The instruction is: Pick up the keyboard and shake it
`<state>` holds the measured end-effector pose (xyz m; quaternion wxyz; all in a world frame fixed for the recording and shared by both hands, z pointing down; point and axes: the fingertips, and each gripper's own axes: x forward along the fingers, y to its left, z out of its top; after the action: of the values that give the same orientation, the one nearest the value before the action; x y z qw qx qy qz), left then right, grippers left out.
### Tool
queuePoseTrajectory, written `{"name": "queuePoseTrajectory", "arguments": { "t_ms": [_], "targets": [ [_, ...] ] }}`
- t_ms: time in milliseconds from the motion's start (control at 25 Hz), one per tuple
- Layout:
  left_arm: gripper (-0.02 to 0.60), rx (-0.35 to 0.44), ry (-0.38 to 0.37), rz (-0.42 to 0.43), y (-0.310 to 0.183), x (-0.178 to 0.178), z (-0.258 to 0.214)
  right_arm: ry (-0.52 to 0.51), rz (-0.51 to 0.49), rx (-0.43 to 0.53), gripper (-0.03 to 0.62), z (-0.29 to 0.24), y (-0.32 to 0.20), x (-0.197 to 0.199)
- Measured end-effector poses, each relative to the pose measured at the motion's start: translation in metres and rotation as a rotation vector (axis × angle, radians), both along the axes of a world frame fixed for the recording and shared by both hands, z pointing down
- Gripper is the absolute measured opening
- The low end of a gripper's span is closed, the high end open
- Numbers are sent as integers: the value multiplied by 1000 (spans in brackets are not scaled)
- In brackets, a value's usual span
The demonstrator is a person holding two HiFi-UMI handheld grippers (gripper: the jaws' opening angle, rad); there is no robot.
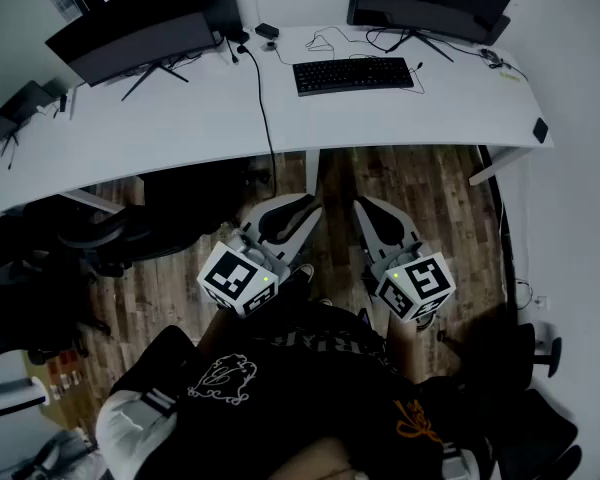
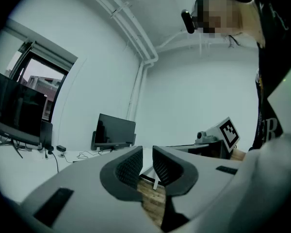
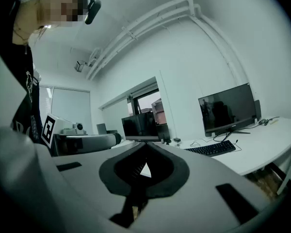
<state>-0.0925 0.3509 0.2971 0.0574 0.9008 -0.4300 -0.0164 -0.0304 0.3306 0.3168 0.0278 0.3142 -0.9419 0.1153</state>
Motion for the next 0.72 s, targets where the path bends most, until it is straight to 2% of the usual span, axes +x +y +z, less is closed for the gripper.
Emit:
{"name": "queuePoseTrajectory", "arguments": {
  "t_ms": [200, 480, 720],
  "targets": [
    [75, 1, 9, 1, -2, -3, 0, -1, 3, 0, 8, 3, -1, -4],
    [75, 2, 10, 13, -12, -12, 0, -61, 14, -25, 8, 2, -12, -15],
    [75, 9, 17, 29, -30, -24, 1, -56, 31, -38, 8, 6, -26, -26]
  ]
}}
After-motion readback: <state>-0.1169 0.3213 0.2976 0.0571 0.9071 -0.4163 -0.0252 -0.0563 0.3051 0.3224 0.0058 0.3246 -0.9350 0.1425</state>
